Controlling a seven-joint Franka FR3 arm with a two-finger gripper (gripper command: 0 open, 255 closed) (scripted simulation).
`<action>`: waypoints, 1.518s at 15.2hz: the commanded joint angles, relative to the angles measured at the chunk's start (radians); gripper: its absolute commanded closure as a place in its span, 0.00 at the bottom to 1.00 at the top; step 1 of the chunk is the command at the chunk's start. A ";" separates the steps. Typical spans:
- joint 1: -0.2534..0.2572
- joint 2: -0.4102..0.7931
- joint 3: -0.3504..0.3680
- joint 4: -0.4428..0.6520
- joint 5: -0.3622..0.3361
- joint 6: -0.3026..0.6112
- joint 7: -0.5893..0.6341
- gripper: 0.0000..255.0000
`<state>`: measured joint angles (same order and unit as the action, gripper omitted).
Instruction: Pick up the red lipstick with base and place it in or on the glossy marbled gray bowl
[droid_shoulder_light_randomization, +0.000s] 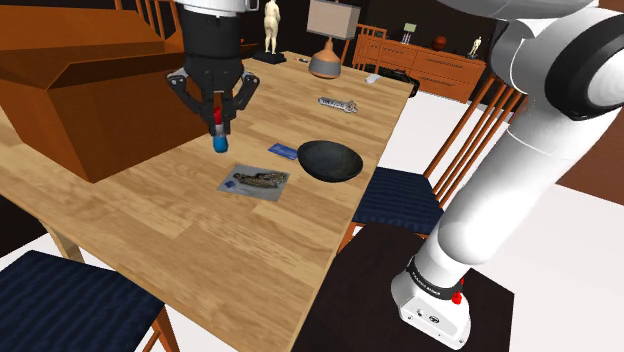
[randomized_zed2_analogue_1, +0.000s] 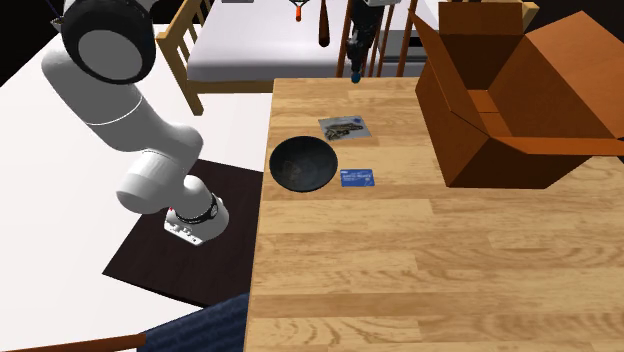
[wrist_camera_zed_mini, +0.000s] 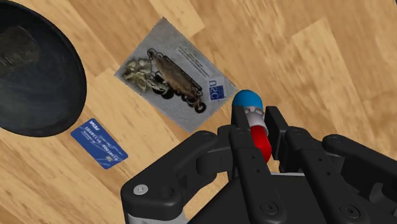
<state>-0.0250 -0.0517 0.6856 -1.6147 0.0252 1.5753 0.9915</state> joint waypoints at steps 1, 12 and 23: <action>-0.028 -0.094 -0.040 -0.092 0.057 0.016 -0.075 1.00; -0.054 -0.457 -0.293 -0.420 0.157 -0.012 -0.390 1.00; -0.069 -0.628 -0.446 -0.620 0.121 -0.002 -0.566 1.00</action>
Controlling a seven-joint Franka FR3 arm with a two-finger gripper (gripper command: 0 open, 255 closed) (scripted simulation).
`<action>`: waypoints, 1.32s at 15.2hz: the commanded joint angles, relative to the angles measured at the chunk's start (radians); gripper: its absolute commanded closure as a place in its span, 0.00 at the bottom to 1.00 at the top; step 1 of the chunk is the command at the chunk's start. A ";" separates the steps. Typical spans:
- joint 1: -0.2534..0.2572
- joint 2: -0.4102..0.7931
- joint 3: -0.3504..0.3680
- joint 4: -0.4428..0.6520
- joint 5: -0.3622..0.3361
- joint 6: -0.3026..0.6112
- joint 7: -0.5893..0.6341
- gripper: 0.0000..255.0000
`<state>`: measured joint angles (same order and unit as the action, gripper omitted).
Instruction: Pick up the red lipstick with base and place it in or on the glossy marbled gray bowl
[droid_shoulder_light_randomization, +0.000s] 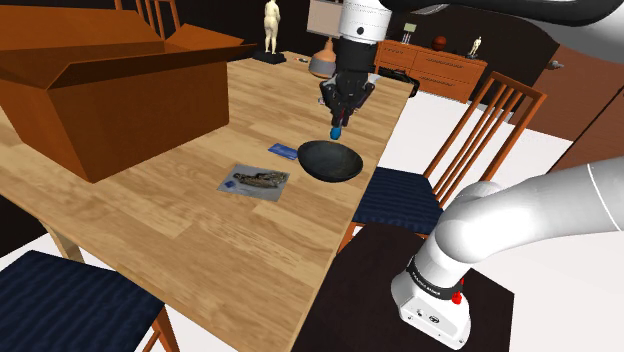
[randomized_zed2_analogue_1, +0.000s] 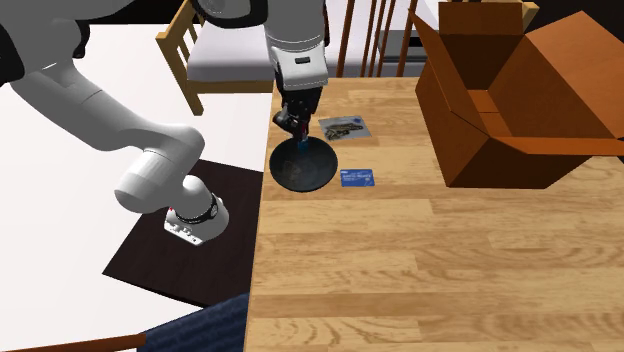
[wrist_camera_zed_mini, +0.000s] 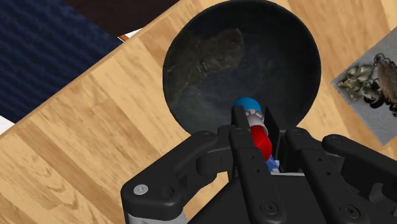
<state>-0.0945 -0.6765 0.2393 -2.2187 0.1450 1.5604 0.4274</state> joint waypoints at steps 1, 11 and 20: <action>0.001 -0.007 0.002 -0.032 0.002 0.025 -0.002 1.00; 0.009 -0.028 0.015 -0.168 0.016 0.140 -0.007 1.00; 0.009 -0.028 0.015 -0.168 0.016 0.140 -0.007 0.00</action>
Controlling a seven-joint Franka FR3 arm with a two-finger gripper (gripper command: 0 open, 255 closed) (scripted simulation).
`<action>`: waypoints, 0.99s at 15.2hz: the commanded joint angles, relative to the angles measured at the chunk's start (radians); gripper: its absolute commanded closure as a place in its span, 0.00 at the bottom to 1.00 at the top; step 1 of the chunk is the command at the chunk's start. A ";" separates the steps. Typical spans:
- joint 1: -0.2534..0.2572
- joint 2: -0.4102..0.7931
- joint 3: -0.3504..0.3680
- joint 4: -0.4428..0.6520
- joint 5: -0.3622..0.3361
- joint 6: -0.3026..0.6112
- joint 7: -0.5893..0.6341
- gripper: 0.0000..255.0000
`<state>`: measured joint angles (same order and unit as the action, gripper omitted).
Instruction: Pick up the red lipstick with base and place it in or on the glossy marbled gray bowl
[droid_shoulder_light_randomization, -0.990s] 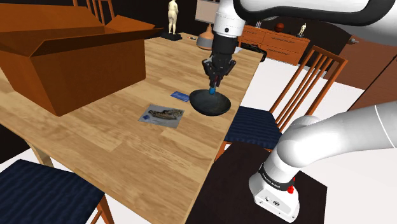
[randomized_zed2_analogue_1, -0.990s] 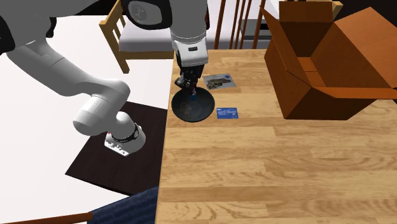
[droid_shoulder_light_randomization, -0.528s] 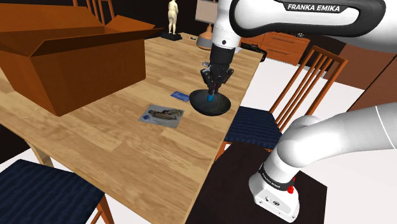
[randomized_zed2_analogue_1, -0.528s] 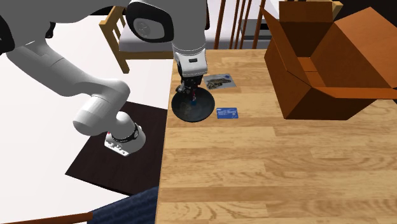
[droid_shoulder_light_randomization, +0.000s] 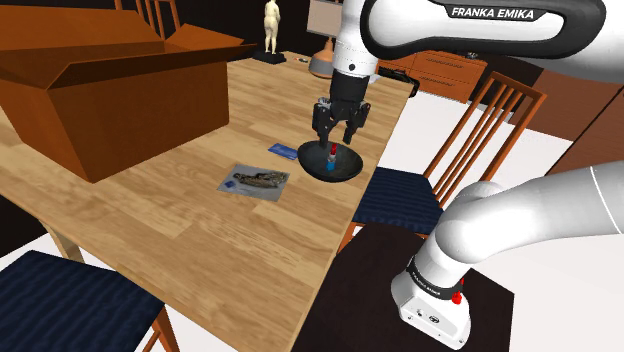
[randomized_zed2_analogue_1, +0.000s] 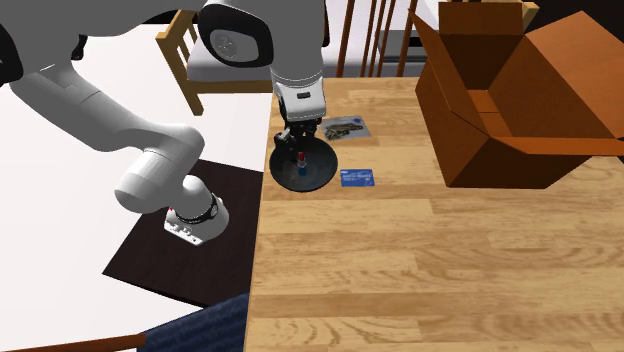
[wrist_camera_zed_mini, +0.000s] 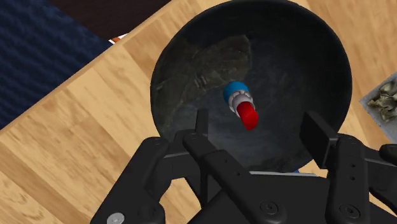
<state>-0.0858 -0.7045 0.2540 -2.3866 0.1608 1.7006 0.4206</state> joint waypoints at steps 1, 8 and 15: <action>0.000 0.000 0.000 0.000 0.000 0.000 0.000 0.00; -0.007 0.022 -0.013 0.141 -0.014 -0.120 0.005 0.00; -0.007 0.022 -0.013 0.141 -0.014 -0.120 0.005 0.00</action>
<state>-0.0930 -0.6832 0.2406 -2.2457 0.1471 1.5810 0.4257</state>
